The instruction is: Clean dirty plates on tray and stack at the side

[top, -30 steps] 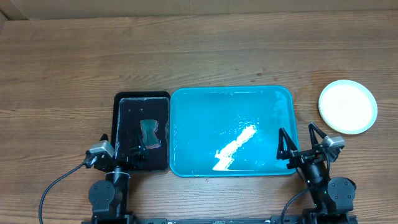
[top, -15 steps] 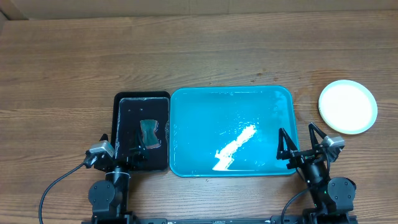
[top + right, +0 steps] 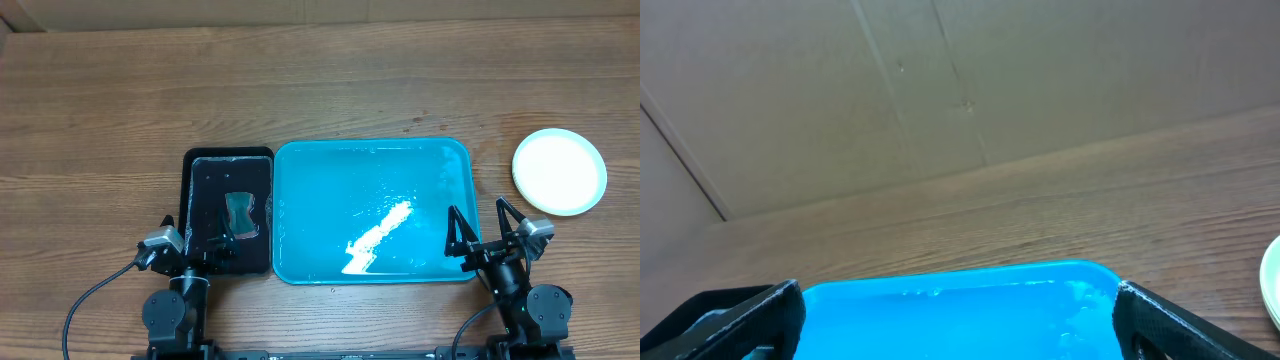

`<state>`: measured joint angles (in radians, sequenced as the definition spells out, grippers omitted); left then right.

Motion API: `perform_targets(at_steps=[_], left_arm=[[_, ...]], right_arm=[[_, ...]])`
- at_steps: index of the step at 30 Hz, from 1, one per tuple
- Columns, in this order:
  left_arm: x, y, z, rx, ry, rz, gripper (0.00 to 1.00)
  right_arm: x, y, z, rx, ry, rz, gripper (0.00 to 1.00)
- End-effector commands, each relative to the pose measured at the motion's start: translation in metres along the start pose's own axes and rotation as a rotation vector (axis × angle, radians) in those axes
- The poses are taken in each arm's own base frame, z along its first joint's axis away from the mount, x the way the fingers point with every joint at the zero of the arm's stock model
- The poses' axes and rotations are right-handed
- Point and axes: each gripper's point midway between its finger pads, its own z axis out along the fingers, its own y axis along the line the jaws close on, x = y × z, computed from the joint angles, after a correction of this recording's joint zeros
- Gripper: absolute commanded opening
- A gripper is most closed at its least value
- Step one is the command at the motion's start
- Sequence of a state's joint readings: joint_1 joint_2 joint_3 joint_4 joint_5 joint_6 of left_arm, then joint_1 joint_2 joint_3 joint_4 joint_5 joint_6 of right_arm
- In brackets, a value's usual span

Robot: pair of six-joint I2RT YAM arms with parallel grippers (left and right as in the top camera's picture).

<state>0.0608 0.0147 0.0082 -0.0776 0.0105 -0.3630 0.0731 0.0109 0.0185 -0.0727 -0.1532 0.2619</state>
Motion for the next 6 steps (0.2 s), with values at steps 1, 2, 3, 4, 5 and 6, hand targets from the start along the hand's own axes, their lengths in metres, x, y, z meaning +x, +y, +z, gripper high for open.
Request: perform_targets(at_steps=[1,2,3,4,5,6], left_arm=[[-0.0018,0.0032,-0.0004,-0.015,-0.013,0.019,1.00],[-0.0018,0.0032,-0.0004,-0.015,-0.013,0.019,0.99],[-0.0018,0.0032,-0.0004,-0.015,-0.013,0.019,1.00],[-0.0018,0.0032,-0.0004,-0.015,-0.013,0.019,1.00],[-0.0018,0.0032,-0.0004,-0.015,-0.013,0.019,1.00],[-0.0018,0.0032,-0.0004,-0.015,-0.013,0.019,1.00]], right_arm=[[0.0031,0.0008,0.0002,-0.008,0.003,0.000,1.00],[0.0031,0.0008,0.0002,-0.008,0.003,0.000,1.00],[0.0031,0.0008,0.0002,-0.008,0.003,0.000,1.00],[0.0031,0.0008,0.0002,-0.008,0.003,0.000,1.00],[0.0031,0.0008,0.0002,-0.008,0.003,0.000,1.00],[0.0031,0.0008,0.0002,-0.008,0.003,0.000,1.00]])
